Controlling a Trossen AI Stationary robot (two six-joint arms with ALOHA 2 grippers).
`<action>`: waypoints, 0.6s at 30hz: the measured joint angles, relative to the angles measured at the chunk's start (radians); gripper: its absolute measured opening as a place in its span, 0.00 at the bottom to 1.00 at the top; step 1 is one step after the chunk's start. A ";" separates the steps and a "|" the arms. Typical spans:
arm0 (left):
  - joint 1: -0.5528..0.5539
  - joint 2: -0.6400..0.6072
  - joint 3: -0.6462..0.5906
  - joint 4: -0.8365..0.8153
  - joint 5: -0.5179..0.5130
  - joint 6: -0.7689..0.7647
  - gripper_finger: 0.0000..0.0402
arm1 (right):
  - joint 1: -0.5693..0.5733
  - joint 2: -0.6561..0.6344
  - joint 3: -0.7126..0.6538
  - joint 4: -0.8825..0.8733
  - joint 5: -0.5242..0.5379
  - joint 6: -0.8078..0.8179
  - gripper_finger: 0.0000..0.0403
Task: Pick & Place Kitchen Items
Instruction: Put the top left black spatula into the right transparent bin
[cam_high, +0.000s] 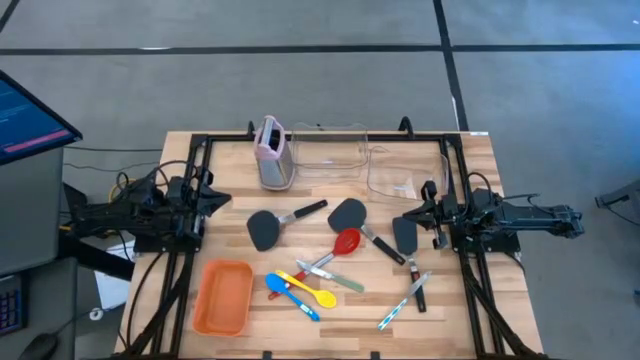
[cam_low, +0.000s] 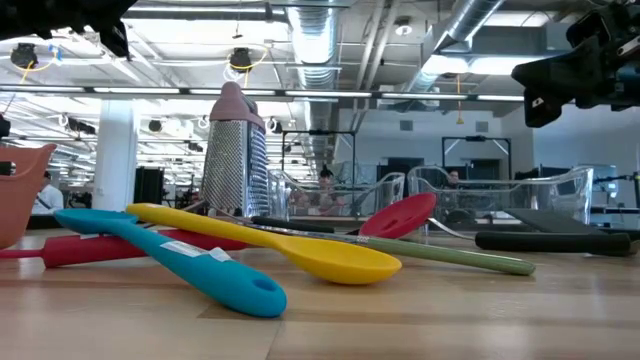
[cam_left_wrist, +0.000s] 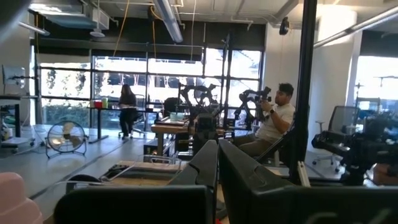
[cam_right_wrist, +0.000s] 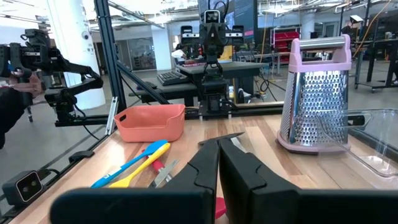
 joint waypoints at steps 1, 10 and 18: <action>0.000 0.003 0.000 0.012 0.000 -0.020 0.01 | -0.001 0.000 0.000 0.000 0.000 0.000 0.02; 0.000 0.238 0.001 0.217 0.000 -0.069 0.01 | -0.002 0.000 0.000 -0.002 0.000 0.003 0.02; 0.000 0.572 0.139 0.259 0.000 -0.046 0.01 | -0.001 0.000 0.000 -0.002 0.000 0.003 0.02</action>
